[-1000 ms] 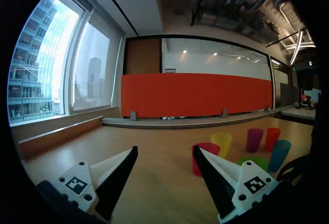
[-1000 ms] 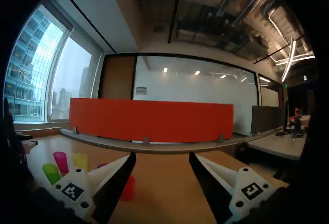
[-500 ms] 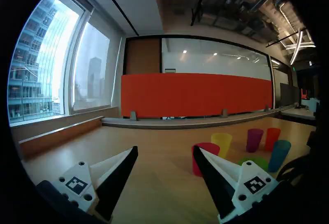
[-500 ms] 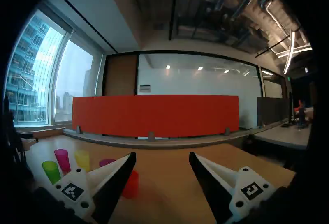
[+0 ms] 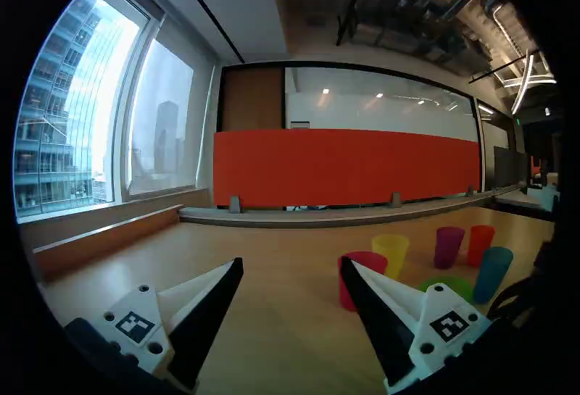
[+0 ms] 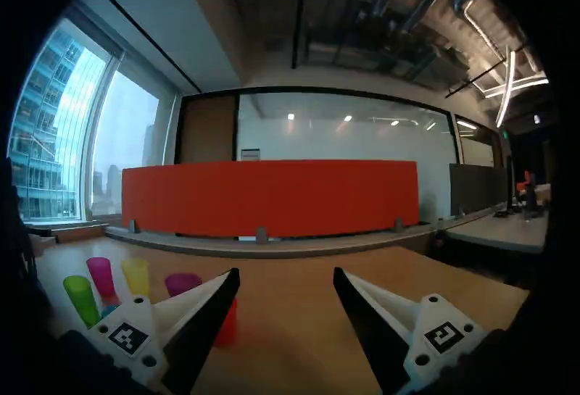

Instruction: Pour water

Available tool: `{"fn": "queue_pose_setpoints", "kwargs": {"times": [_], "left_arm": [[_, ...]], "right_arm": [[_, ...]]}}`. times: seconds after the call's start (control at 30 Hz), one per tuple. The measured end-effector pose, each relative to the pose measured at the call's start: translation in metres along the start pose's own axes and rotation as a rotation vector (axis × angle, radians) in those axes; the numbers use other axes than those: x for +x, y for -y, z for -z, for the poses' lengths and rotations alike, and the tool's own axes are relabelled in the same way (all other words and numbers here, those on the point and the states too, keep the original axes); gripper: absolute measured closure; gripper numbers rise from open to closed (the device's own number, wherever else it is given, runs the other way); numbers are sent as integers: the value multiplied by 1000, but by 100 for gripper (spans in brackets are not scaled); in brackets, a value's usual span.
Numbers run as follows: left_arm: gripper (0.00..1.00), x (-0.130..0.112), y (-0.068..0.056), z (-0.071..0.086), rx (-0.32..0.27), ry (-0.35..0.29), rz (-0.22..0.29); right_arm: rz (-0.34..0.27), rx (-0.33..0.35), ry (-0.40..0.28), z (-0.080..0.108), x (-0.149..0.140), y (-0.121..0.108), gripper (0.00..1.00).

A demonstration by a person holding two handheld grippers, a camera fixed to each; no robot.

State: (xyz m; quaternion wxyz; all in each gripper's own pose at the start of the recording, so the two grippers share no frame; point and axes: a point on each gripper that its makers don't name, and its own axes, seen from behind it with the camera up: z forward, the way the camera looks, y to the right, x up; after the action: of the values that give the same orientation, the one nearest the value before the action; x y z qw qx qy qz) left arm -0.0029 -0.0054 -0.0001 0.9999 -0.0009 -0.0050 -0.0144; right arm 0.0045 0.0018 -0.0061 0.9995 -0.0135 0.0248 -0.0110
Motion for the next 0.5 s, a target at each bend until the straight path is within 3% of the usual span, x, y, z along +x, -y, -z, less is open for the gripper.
{"fn": "queue_pose_setpoints", "kwargs": {"times": [0.2,0.5], "left_arm": [[0,0,0,0,0,0,0],[0,1,0,0,0,0,0]], "right_arm": [[29,-5,13,-1,-11,-3,0],[16,-10,43,-5,-25,-7,0]]}}
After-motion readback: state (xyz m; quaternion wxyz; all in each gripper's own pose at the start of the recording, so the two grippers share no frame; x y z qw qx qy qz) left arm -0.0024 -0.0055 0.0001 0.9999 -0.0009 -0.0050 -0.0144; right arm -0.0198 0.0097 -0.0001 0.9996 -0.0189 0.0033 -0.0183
